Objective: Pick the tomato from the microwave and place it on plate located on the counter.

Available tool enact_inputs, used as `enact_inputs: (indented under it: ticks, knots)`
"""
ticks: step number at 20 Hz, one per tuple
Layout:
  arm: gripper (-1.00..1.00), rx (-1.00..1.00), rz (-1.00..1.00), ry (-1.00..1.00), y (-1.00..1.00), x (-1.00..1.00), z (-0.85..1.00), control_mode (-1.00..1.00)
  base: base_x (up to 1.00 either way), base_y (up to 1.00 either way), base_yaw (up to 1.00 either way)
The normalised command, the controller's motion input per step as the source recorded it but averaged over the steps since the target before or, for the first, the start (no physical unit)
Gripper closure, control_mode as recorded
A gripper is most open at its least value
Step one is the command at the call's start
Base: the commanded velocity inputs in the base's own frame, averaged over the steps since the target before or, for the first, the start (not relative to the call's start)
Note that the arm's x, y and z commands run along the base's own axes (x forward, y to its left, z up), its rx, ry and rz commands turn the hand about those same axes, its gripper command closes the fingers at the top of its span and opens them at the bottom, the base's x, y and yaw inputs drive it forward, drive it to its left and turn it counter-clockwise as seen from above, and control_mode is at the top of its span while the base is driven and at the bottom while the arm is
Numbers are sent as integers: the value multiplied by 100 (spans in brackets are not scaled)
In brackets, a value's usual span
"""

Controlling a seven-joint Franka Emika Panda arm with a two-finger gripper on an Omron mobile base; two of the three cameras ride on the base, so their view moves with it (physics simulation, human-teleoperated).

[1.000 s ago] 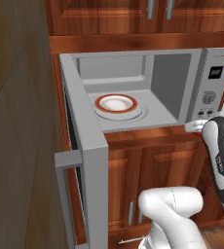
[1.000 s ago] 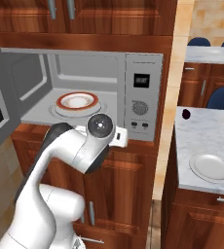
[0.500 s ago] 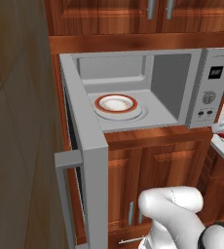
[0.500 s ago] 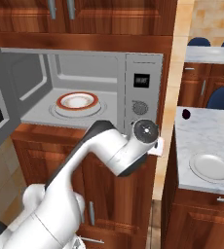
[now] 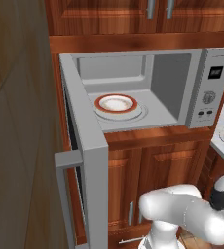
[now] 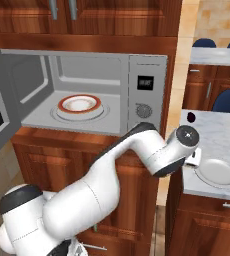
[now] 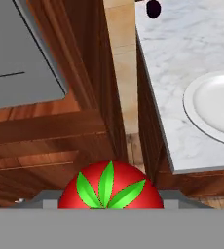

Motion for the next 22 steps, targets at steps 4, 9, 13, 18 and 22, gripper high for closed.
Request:
enact_inputs:
  ticks: [4,9,13,18,22]
  knots:
    - [100,0,-3,11,-100,58,-54,-100,0,0,0]
    - [100,0,0,10,-100,36,-41,-100,0,0,0]
    - [100,0,0,6,-82,2,-16,-100,0,0,0]
    - [100,0,-5,2,-31,6,-19,-100,0,0,0]
    - [100,0,-4,0,-20,40,-39,-100,0,0,0]
